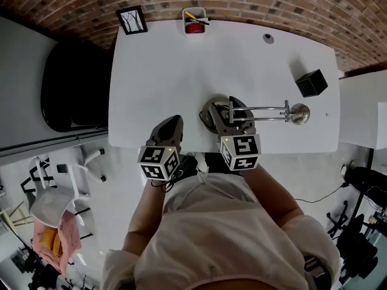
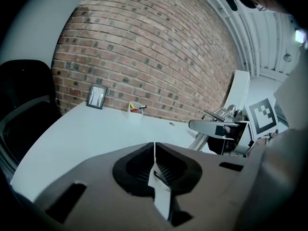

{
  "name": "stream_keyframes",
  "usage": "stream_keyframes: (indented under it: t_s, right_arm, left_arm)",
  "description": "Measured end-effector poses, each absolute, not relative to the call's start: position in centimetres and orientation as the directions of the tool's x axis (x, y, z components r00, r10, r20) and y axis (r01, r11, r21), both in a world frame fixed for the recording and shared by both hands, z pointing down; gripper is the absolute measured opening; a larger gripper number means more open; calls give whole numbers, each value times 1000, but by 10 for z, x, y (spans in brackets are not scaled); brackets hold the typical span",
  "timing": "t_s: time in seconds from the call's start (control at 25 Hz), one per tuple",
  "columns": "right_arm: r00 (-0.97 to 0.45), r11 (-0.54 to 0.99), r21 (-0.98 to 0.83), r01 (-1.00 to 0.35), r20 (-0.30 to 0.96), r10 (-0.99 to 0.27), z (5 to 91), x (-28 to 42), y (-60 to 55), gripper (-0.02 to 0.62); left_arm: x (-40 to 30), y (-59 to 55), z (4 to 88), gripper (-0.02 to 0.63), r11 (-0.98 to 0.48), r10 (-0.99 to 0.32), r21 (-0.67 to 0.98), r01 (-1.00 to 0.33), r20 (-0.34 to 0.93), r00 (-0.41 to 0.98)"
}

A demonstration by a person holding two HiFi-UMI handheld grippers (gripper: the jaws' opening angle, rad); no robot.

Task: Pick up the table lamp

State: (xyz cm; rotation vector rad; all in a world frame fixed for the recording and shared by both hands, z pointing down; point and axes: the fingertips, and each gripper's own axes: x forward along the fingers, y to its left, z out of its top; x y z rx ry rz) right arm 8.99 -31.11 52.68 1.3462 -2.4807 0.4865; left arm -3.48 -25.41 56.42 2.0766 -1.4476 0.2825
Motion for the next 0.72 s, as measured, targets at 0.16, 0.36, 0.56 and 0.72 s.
stream_keyframes:
  t_s: [0.16,0.36,0.56,0.72]
  right_arm:
    - [-556,542,-149,-827,358,-750,522,79,-315,226]
    - [-529,542,-78,-837,371,-763,525,77,-314,171]
    - [-464,500,-18,-866,404,-789,524,83,-317,82]
    - [-458,494,-20,-869,406,-791,524,88,-316,66]
  left_arm:
    - [-33,-254,569,20,-221,-787,355,-908,485,381]
    - [-33,-251,578,20,-193,-788,356,-914,499,360]
    - [-27,-249,584,20,-182,-781,360,-915,513,357]
    - [-20,-251,586,20,-202,-772,360,-911,514,374]
